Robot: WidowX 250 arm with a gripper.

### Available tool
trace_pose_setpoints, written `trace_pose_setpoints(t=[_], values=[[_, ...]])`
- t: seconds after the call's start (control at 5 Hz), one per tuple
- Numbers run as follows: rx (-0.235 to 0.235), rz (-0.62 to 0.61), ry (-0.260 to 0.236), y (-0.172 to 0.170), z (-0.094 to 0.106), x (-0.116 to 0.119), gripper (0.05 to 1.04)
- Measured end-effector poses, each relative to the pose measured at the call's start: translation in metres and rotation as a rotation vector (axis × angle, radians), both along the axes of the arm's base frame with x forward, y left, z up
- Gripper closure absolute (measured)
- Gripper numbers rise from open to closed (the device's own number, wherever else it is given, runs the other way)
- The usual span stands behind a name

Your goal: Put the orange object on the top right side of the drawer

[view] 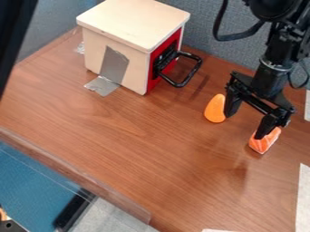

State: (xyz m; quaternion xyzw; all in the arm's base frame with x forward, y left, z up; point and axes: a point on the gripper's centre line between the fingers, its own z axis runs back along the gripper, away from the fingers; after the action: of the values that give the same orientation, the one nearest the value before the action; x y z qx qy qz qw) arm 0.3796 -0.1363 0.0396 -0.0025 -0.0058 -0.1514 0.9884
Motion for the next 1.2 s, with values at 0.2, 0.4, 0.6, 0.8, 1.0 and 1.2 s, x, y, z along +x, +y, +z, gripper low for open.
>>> trace_pose_setpoints(t=[0.2, 0.4, 0.6, 0.8, 1.0, 1.2], values=[[0.006, -0.006, 0.021, 0.000, -0.009, -0.001, 0.082], [0.020, 0.005, 0.009, -0.005, -0.015, 0.008, 0.082], [0.007, -0.009, -0.016, -0.019, -0.009, 0.010, 0.082], [0.014, -0.011, -0.033, -0.025, -0.008, 0.010, 0.082], [0.008, -0.001, -0.056, -0.033, -0.001, 0.013, 0.082], [0.013, -0.004, -0.075, -0.035, -0.001, 0.021, 0.082]])
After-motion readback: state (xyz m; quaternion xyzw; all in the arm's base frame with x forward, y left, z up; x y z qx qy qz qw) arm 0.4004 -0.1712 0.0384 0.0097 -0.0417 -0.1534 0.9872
